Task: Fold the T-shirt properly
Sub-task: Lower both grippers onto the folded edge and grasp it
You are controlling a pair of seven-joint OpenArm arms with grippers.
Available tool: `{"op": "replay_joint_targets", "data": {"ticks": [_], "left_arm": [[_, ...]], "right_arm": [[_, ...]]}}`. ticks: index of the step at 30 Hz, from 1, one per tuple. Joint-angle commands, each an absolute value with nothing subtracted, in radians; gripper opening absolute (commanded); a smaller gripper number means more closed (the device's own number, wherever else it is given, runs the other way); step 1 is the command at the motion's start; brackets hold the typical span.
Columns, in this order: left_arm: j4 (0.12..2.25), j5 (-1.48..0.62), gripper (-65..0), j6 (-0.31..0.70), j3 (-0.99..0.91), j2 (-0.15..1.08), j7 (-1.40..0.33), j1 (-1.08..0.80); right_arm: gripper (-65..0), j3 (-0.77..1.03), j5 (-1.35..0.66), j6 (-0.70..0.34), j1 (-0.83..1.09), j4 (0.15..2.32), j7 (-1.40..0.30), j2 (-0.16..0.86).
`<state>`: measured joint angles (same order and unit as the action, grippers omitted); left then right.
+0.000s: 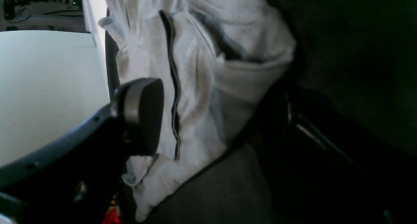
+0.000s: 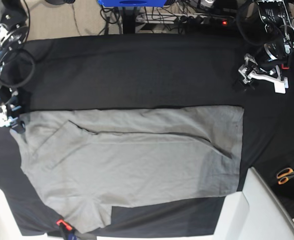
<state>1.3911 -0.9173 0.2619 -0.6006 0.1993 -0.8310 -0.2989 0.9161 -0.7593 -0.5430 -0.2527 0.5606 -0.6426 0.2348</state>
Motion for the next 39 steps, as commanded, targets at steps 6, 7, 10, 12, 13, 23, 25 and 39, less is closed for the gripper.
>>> {"op": "replay_joint_targets", "data": {"ticks": [6, 7, 10, 12, 13, 23, 25, 39], "left_arm": [[1.406, -0.932, -20.2, 0.269, -0.602, 0.216, -0.823, -0.288], [1.406, -0.932, -20.2, 0.269, -0.602, 0.216, -0.823, -0.288], [1.405, -0.931, -20.2, 0.269, -0.602, 0.216, -0.822, -0.286], [1.402, -0.931, -20.2, 0.269, -0.601, 0.216, -0.822, -0.271], [1.386, -0.931, -20.2, 0.269, -0.601, 0.216, -0.822, -0.262], [1.078, -0.931, -20.2, 0.269, -0.601, 0.214, -0.711, -0.12], [1.055, -0.931, -20.2, 0.269, -0.601, 0.216, -0.704, -0.099], [1.043, -0.769, -20.2, 0.269, -0.607, 0.177, -0.704, 0.051]], "right_arm": [[-35.1, 0.912, -0.74, -0.532, -0.268, 0.564, -0.648, 0.245], [-41.4, 0.912, -0.74, -0.532, -0.268, 0.564, -0.648, 0.243], [-61.8, 0.917, -0.745, -0.532, -0.263, 0.564, -0.657, 0.24], [-65.0, 0.918, -0.745, -0.532, -0.262, 0.564, -0.656, 0.237], [-63.6, 0.917, -0.745, -0.532, -0.259, 0.564, -0.656, 0.236], [-64.7, 0.92, -0.746, -0.532, -0.245, 0.562, -0.65, 0.2], [-64.7, 0.92, -0.746, -0.532, -0.245, 0.562, -0.65, 0.199], [-64.8, 0.917, -0.745, -0.532, -0.242, 0.562, -0.651, 0.203]]}}
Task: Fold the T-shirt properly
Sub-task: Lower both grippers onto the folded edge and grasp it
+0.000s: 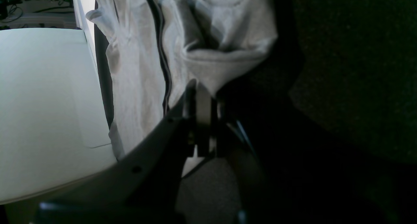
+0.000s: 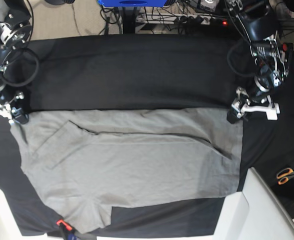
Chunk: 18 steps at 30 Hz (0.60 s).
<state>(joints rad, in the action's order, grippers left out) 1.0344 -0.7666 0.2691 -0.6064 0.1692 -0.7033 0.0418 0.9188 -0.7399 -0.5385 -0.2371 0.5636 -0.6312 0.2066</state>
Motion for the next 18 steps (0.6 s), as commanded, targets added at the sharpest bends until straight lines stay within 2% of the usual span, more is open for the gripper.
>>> {"op": "replay_joint_targets", "data": {"ticks": [1, 9, 14, 18], "left_arm": [[1.032, -0.769, -20.2, 0.269, -0.608, 0.179, -0.704, 0.059], [1.013, -0.774, -20.2, 0.268, -0.61, 0.183, -0.704, 0.111], [1.164, -0.776, -20.2, 0.263, -0.611, 0.177, -0.708, 0.058], [1.274, -0.777, -20.2, 0.163, -0.694, 0.147, -0.708, -0.035]], "right_arm": [[-64.8, 0.917, -0.745, -0.532, -0.242, 0.562, -0.651, 0.203], [-64.8, 0.912, -0.745, -0.532, -0.242, 0.562, -0.654, 0.203], [-64.8, 0.914, -0.745, -0.532, -0.24, 0.562, -0.656, 0.203], [-64.8, 0.917, -0.745, -0.532, -0.24, 0.562, -0.656, 0.203]]}}
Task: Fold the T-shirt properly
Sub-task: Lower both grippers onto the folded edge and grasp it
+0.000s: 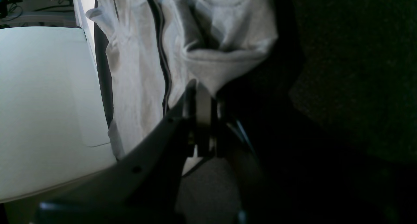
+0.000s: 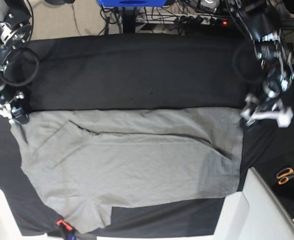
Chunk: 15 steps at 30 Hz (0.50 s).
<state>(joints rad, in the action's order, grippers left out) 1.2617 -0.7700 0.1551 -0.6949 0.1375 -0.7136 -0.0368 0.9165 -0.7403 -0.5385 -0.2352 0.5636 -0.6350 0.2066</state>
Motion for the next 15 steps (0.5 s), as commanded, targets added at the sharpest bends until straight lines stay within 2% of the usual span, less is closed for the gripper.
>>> {"op": "replay_joint_targets", "data": {"ticks": [1, 9, 15], "left_arm": [[1.283, -0.777, -20.2, 0.162, -0.722, 0.142, -0.708, -0.045], [1.28, -0.768, -20.2, 0.162, -0.753, 0.145, -0.707, -0.022], [1.155, -0.766, -20.2, 0.162, -0.751, 0.159, -0.707, 0.051]], "right_arm": [[-64.8, 0.917, -0.745, -0.532, -0.24, 0.562, -0.656, 0.203], [-64.8, 0.917, -0.745, -0.532, -0.24, 0.562, -0.656, 0.203], [-64.8, 0.917, -0.745, -0.532, -0.24, 0.562, -0.656, 0.203]]}}
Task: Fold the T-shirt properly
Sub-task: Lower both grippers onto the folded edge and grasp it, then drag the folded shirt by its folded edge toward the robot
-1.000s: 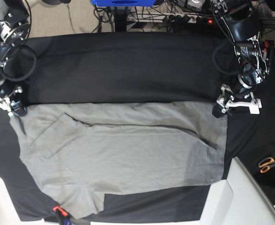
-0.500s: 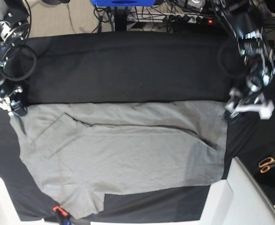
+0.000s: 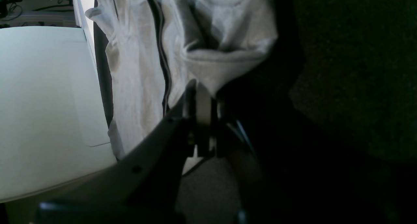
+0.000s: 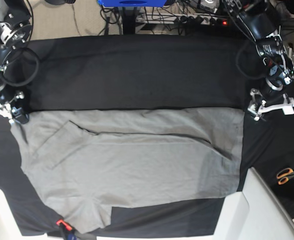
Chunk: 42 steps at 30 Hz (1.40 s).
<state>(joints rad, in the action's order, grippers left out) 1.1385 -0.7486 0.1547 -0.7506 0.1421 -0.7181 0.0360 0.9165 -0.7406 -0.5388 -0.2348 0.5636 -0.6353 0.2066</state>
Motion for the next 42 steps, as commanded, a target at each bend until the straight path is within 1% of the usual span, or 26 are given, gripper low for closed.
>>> {"op": "replay_joint_targets", "data": {"ticks": [1, 6, 11, 20, 27, 32, 33, 36, 40, 42], "left_arm": [[1.135, -0.766, -20.2, 0.162, -0.751, 0.159, -0.705, 0.056], [1.079, -0.754, -20.2, 0.163, -0.751, 0.159, -0.702, 0.077], [1.064, -0.653, -20.2, 0.163, -0.751, 0.148, -0.702, 0.128], [0.932, -0.642, -20.2, 0.165, -0.751, 0.136, -0.702, 0.217], [0.947, -0.642, -20.2, 0.165, -0.748, 0.096, -0.702, 0.219], [0.935, -0.641, -20.9, 0.165, -0.719, 0.101, -0.7, 0.217], [0.935, -0.641, -22.5, 0.165, -0.72, 0.101, -0.7, 0.217], [0.935, -0.639, -31.3, 0.165, -0.72, 0.102, -0.7, 0.219], [0.934, -0.639, -48.4, 0.165, -0.719, 0.102, -0.7, 0.219], [0.934, -0.638, -58.9, 0.165, -0.719, 0.102, -0.7, 0.219]], "right_arm": [[-64.8, 0.918, -0.745, -0.532, -0.24, 0.562, -0.656, 0.203], [-64.8, 0.918, -0.745, -0.532, -0.24, 0.562, -0.656, 0.203], [-64.8, 0.918, -0.745, -0.532, -0.24, 0.562, -0.656, 0.202], [-64.8, 0.92, -0.745, -0.532, -0.24, 0.562, -0.656, 0.202], [-64.8, 0.92, -0.745, -0.532, -0.24, 0.562, -0.656, 0.202], [-64.8, 0.92, -0.745, -0.532, -0.24, 0.562, -0.656, 0.202], [-64.8, 0.92, -0.745, -0.532, -0.24, 0.562, -0.656, 0.202], [-64.8, 0.92, -0.745, -0.532, -0.239, 0.562, -0.656, 0.202], [-64.8, 0.917, -0.745, -0.532, -0.239, 0.562, -0.656, 0.202], [-64.8, 0.915, -0.745, -0.532, -0.239, 0.562, -0.656, 0.202]]}}
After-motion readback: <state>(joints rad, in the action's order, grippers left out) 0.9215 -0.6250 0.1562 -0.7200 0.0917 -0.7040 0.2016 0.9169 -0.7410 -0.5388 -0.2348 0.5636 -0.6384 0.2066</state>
